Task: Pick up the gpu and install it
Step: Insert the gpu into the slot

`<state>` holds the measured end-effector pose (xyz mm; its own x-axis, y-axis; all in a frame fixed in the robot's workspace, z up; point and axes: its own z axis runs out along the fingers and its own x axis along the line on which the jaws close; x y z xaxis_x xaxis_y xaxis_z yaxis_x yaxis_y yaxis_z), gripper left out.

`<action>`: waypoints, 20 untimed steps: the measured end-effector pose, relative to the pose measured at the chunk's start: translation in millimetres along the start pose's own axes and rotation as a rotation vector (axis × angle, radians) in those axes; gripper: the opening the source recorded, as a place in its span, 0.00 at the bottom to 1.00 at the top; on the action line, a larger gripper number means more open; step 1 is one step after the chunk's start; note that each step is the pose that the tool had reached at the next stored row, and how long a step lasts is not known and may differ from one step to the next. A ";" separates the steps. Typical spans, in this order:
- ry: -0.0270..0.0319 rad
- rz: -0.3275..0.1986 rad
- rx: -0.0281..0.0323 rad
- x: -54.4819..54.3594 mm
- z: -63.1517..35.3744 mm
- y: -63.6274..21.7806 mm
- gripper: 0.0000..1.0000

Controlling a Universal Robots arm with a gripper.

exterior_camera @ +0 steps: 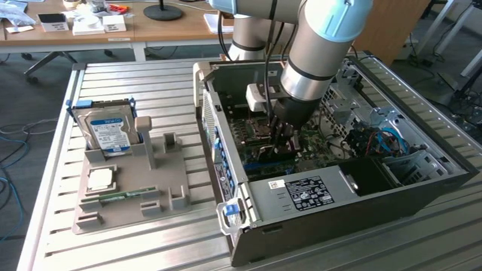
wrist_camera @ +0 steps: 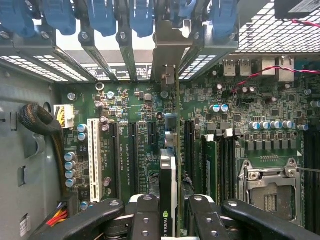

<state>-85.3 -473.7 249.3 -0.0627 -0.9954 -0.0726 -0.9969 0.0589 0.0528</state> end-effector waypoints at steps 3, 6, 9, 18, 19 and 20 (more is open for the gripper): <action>-0.0003 0.000 0.0001 0.0 0.1 0.0 0.27; -0.0004 0.000 0.0001 -0.1 0.1 0.0 0.27; -0.0011 0.000 0.0003 -0.2 -0.4 0.0 0.27; -0.0003 0.000 -0.0020 -0.2 -1.3 -0.6 0.27; -0.0002 0.000 -0.0026 -0.2 -1.3 -0.6 0.27; -0.0002 0.000 -0.0029 -0.2 -1.4 -0.6 0.27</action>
<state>-84.6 -473.6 250.7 -0.0630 -0.9954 -0.0728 -0.9967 0.0590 0.0557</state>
